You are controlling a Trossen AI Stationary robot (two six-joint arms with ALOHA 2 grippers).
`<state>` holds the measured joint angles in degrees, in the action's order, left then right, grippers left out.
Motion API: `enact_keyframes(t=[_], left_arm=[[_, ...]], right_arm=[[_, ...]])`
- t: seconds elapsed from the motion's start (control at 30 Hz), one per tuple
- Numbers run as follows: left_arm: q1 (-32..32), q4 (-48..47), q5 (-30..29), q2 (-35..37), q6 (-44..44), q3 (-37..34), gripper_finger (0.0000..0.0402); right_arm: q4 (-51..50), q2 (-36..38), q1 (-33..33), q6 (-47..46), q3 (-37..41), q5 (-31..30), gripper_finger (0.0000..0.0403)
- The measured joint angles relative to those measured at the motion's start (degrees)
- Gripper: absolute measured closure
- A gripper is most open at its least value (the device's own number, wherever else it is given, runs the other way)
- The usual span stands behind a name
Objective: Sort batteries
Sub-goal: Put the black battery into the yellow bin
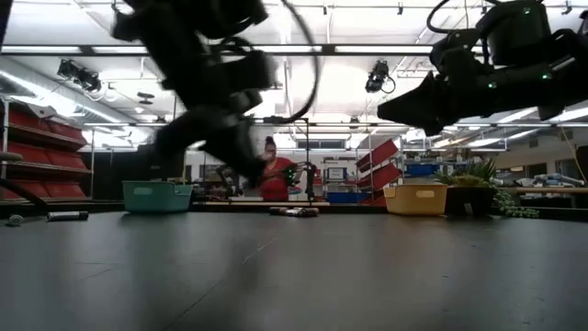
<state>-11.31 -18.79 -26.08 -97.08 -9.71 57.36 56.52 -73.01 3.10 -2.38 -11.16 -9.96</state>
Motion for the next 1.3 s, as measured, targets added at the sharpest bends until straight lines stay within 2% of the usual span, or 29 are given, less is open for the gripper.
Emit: enact_keyframes(t=[0.17, 0.27, 0.37, 0.53, 0.7, 0.9, 1.03, 1.2, 1.3], left_arm=[[3.61, 17.21, 1.0, 0.0, -10.64, -2.89, 0.0358], [6.17, 27.0, 5.08, 0.0, -14.02, -4.78, 0.0358], [8.79, 37.28, 11.65, 0.0, -14.0, -6.25, 0.0358], [12.49, 47.31, 22.93, 0.0, -7.89, -6.73, 0.0358], [14.71, 53.58, 28.4, 0.0, 2.52, -6.73, 0.0358], [15.07, 60.32, 29.22, 0.0, 12.9, -6.73, 0.0349], [14.46, 62.89, 29.11, 0.0, 13.68, -6.73, 0.0348], [14.23, 61.85, 27.5, 0.0, 15.72, -6.73, 0.0349], [14.06, 60.84, 24.3, 0.0, 16.99, -6.73, 0.0349]], right_arm=[[-2.06, 0.0, -6.1, -3.85, 0.0, -7.87, 0.0281], [-2.08, 0.0, -8.55, -5.84, 0.0, -11.44, 0.0281], [-1.65, 0.0, -9.62, -7.16, 0.0, -13.9, 0.0281], [4.14, 0.0, -10.58, -5.07, 0.0, -15.54, 0.0281], [9.83, 0.0, -12.07, 0.45, -0.27, -15.53, 0.0267], [3.93, 0.0, -12.86, 2.46, -4.98, -15.04, 0.0241], [0.85, 0.0, -12.84, 2.68, -7.5, -15.19, 0.0238], [1.03, 0.0, -12.84, 4.3, -9.51, -15.42, 0.0241], [-1.19, 0.0, -12.72, 4.12, -10.96, -13.91, 0.0241]])
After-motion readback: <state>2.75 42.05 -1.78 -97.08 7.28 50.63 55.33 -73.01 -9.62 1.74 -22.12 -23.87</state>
